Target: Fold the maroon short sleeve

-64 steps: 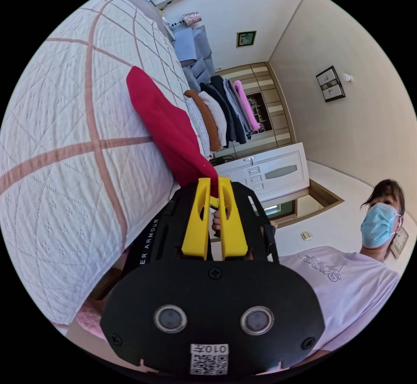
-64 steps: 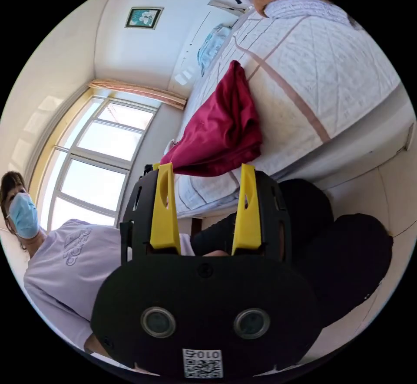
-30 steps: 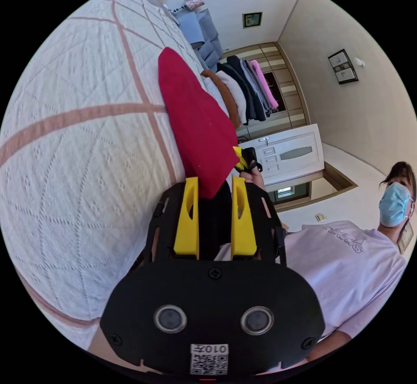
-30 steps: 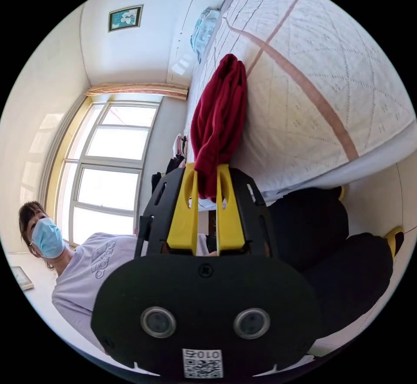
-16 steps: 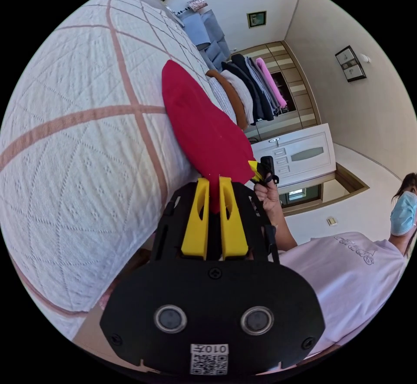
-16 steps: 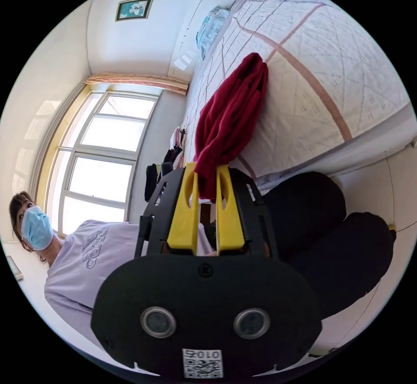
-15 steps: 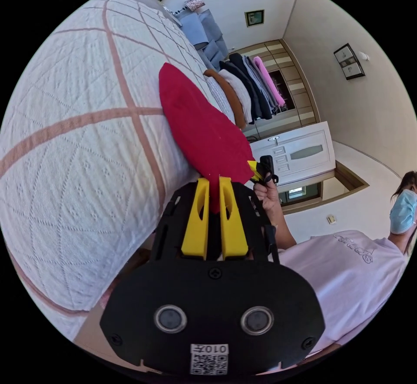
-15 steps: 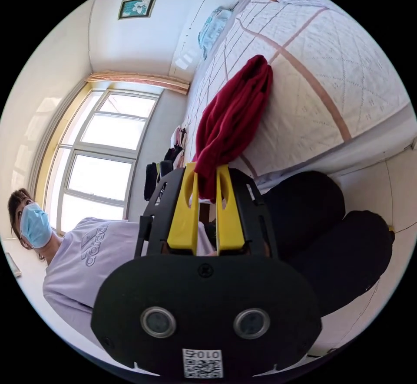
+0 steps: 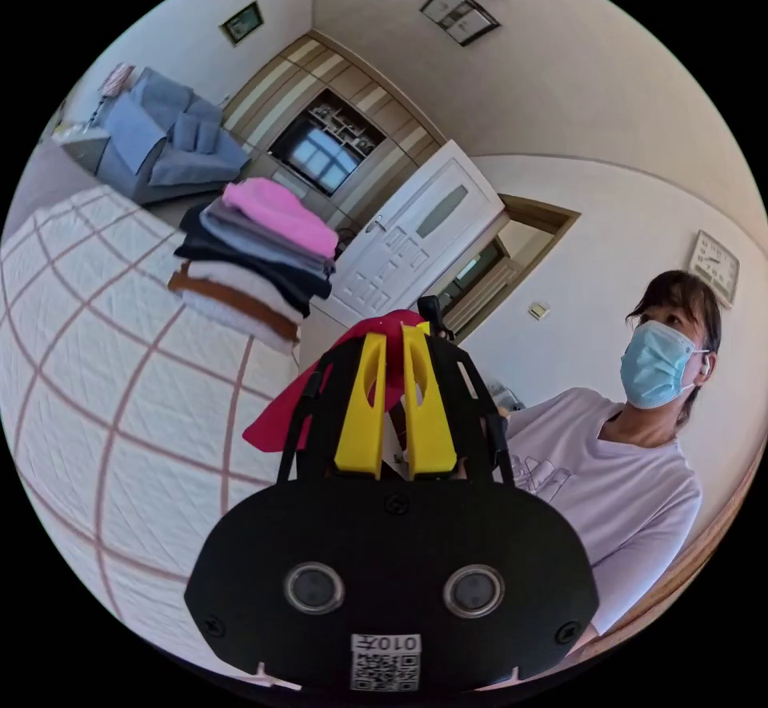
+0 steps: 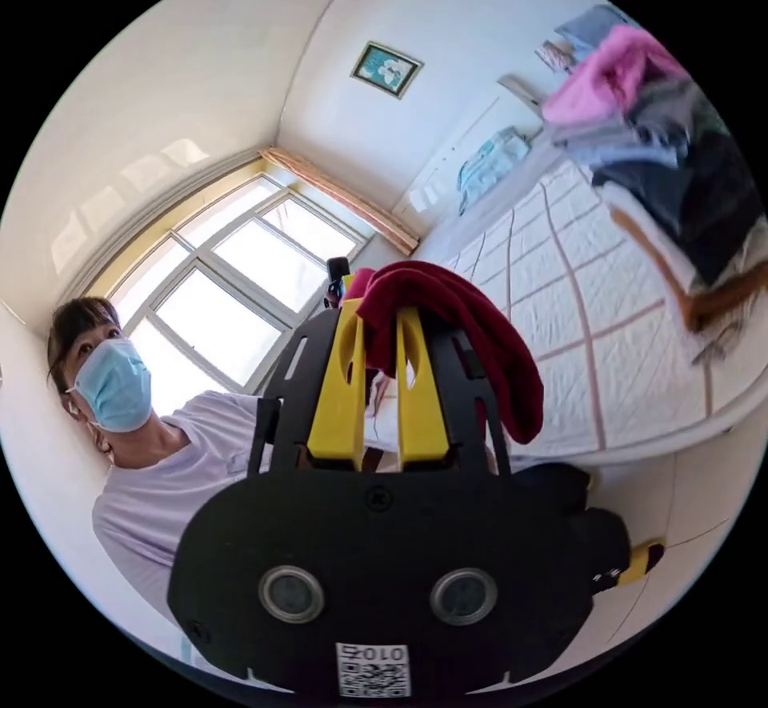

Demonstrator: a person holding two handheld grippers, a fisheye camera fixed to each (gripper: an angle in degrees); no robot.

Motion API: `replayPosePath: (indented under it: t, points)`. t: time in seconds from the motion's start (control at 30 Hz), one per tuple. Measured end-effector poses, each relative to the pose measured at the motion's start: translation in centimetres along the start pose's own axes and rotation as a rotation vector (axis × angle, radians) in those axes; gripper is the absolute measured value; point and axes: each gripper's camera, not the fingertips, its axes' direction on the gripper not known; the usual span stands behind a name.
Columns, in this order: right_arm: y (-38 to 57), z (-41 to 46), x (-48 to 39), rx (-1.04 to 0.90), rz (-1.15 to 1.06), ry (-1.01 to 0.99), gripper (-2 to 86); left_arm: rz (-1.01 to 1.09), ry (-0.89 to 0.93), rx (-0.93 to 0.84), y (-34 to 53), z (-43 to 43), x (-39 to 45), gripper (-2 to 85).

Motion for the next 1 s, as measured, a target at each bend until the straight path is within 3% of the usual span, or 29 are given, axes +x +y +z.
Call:
replayPosePath:
  t: [0.13,0.3,0.43,0.53,0.67,1.0]
  points:
    - [-10.4,-7.5,-6.9,0.220,-0.240,0.273,5.6,0.214,-0.013,-0.081,-18.8,3.0,-2.0,4.9]
    - [-16.1,-9.1,-2.3,0.318,-0.093,0.473,6.4,-0.006,0.070,-0.241,-28.6,10.3,-16.4,4.3]
    - [-13.6,-6.9,10.1,0.273,0.263,0.341,7.2,-0.349,0.167,-0.369,-24.6,17.2,-31.6,3.9]
    - [-10.1,-6.7,13.9,0.309,0.333,0.238,7.3,-0.416,0.278,-0.341,-21.6,20.2,-36.5,3.7]
    - [-10.2,-7.4,12.5,0.308,0.312,0.286,7.3,-0.381,0.325,-0.327,-22.3,21.7,-37.7,3.7]
    - [-9.8,-6.2,10.1,0.359,0.297,0.259,6.1,-0.358,0.126,-0.301,-27.7,20.3,-39.1,4.0]
